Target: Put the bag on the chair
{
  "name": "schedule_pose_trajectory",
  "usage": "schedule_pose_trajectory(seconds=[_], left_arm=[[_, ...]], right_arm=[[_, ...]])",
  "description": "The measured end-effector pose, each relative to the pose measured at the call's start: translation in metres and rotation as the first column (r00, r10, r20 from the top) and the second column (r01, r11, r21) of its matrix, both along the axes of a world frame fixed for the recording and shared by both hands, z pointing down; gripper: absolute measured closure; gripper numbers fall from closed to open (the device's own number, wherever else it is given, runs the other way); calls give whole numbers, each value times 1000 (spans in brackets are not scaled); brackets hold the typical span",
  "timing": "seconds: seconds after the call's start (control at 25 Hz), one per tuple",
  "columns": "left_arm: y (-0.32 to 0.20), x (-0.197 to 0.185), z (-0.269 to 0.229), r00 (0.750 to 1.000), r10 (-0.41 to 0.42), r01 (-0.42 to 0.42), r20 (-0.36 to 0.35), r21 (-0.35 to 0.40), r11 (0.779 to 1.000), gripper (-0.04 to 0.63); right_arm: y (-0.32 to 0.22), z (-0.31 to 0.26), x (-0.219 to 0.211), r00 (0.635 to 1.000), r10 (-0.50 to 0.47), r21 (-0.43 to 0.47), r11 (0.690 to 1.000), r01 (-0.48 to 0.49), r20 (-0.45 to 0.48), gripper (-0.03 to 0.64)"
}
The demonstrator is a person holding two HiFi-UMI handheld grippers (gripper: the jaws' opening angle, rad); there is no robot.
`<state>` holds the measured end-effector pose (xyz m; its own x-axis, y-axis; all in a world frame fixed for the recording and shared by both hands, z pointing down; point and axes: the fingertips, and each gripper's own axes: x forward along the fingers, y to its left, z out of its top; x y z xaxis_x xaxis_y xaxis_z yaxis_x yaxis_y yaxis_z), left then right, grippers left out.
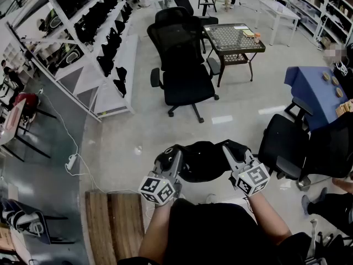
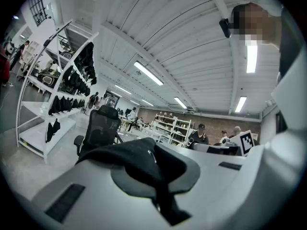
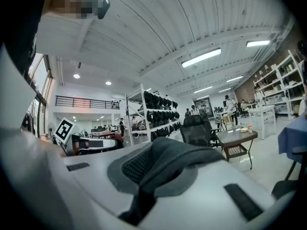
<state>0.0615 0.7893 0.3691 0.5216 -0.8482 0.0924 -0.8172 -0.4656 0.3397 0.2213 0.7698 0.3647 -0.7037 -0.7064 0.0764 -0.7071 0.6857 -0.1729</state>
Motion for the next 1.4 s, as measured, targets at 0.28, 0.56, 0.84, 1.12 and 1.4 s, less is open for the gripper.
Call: schedule_pose_trajectory(seconds=[0.28, 0.56, 0.84, 1.12, 1.4], left_arm=[[0, 1, -3, 1000, -12, 12, -3, -2, 1000, 575], [1, 8, -10, 1000, -16, 16, 19, 3, 1000, 575], [-24, 11, 4, 1000, -20, 20, 5, -13, 1000, 575], [-76, 8, 14, 1000, 12, -12, -1, -27, 1000, 575], [-150, -3, 27, 998, 47, -48, -30, -41, 998, 575]], right_arm=[[2, -7, 1, 999, -27, 21, 999, 27, 29, 597], [3, -12, 6, 997, -67, 52, 997, 64, 45, 597], [-23, 0, 8, 998, -53, 33, 998, 52, 31, 597], [-72, 9, 8, 998, -43, -6, 999, 44, 49, 597], [-141, 17, -2, 999, -17, -26, 1000, 18, 41, 597]])
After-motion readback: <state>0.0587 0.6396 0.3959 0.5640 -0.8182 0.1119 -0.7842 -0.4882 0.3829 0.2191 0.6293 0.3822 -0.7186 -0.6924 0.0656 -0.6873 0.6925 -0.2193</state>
